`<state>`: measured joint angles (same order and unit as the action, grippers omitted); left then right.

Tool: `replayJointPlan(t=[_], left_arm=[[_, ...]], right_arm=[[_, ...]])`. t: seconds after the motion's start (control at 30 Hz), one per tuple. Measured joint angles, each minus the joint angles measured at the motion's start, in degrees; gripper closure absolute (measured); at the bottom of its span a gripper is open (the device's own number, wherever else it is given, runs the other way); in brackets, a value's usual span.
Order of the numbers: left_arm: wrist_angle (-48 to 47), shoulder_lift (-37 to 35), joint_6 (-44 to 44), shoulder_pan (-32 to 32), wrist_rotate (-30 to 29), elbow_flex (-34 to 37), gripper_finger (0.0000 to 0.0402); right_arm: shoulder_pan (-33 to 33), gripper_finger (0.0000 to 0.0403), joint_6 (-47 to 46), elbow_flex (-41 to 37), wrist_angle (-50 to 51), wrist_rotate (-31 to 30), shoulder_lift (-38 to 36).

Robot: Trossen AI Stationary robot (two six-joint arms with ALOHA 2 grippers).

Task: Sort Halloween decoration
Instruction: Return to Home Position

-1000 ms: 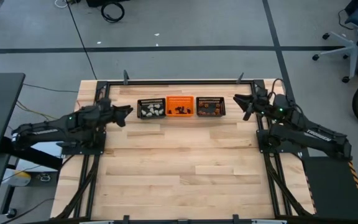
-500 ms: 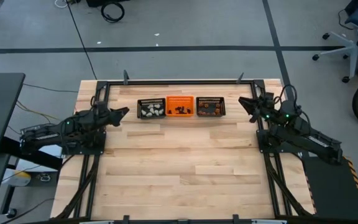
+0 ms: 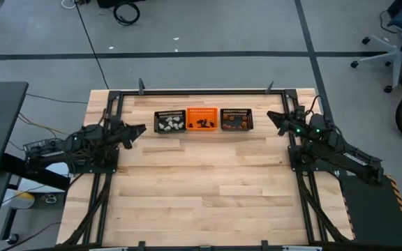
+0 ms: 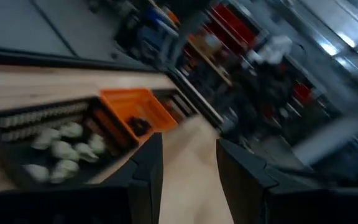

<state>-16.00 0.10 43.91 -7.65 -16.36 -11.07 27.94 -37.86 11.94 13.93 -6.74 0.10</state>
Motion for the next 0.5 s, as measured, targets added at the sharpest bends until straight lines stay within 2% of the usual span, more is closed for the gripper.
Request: replayJointPlan(t=[0.13, 0.33, 0.43, 0.5], left_arm=[[1.9, 0.0, -1.8, 1.4, 4.5, 0.0, 0.0277], [13.5, 0.1, -0.6, 3.7, 7.0, 6.0, 0.0277], [20.4, 0.1, 1.4, 4.3, 7.0, 10.5, 0.0277], [20.8, 0.4, 2.2, 4.6, 5.3, 10.4, 0.0277]], right_arm=[[0.0, 0.0308, -2.5, 0.1, 0.2, -2.6, 0.0], [-0.8, 0.0309, -11.2, -4.7, -1.6, -4.7, 0.1], [-1.5, 0.0309, -14.6, -7.6, -3.5, -3.4, 0.1], [-1.9, 0.0309, -13.9, -7.7, -4.5, -3.2, 0.9]])
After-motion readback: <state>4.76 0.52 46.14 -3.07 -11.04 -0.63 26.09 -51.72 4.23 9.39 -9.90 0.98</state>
